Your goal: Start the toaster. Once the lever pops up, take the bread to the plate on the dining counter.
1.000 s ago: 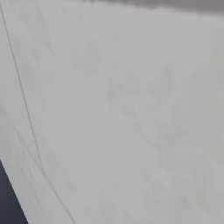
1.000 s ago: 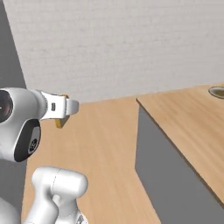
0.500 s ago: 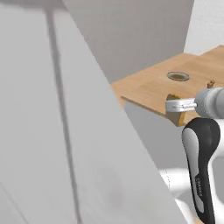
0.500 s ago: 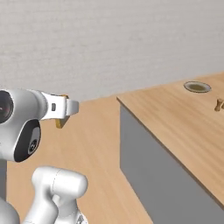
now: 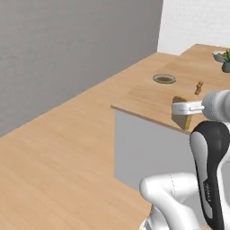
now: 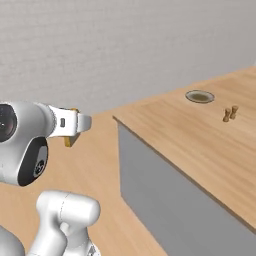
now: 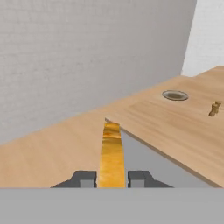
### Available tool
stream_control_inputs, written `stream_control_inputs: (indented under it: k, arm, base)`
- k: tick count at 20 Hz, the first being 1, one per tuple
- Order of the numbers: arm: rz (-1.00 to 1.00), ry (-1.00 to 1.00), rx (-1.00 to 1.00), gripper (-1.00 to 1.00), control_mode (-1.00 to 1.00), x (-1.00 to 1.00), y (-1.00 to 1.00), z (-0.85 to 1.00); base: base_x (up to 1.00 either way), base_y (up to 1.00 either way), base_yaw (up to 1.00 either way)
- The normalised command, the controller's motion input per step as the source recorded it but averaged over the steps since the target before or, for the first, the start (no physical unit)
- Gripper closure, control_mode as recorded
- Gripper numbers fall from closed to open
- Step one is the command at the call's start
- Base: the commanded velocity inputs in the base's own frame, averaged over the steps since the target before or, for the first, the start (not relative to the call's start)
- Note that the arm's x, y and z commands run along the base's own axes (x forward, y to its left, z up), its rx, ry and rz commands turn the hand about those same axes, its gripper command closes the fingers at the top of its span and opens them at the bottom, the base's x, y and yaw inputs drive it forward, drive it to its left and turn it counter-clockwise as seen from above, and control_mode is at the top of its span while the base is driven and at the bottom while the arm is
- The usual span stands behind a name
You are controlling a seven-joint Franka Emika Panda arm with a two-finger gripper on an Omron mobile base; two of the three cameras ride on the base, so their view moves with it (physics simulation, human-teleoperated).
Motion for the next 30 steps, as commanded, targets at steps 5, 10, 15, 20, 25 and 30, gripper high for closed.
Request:
stream_control_inputs:
  k: [5, 10, 15, 20, 25, 30]
  arm:
    - [0.0, 0.0, 0.0, 1.0, 1.0, 0.0, 0.0, 0.0]
    - [0.0, 0.0, 0.0, 1.0, 1.0, 0.0, 0.0, 0.0]
    - [0.0, 0.0, 0.0, 1.0, 1.0, 0.0, 0.0, 0.0]
    - [0.0, 0.0, 0.0, 1.0, 1.0, 0.0, 0.0, 0.0]
    - [0.0, 0.0, 0.0, 1.0, 1.0, 0.0, 0.0, 0.0]
    - [0.0, 0.0, 0.0, 1.0, 1.0, 0.0, 0.0, 0.0]
  base:
    - [1.0, 1.0, -0.06]
    - [1.0, 0.94, 0.04]
    - [1.0, 0.83, -0.01]
    - [1.0, 0.96, -0.21]
    - [1.0, 1.0, -0.37]
    - [1.0, 0.99, -0.48]
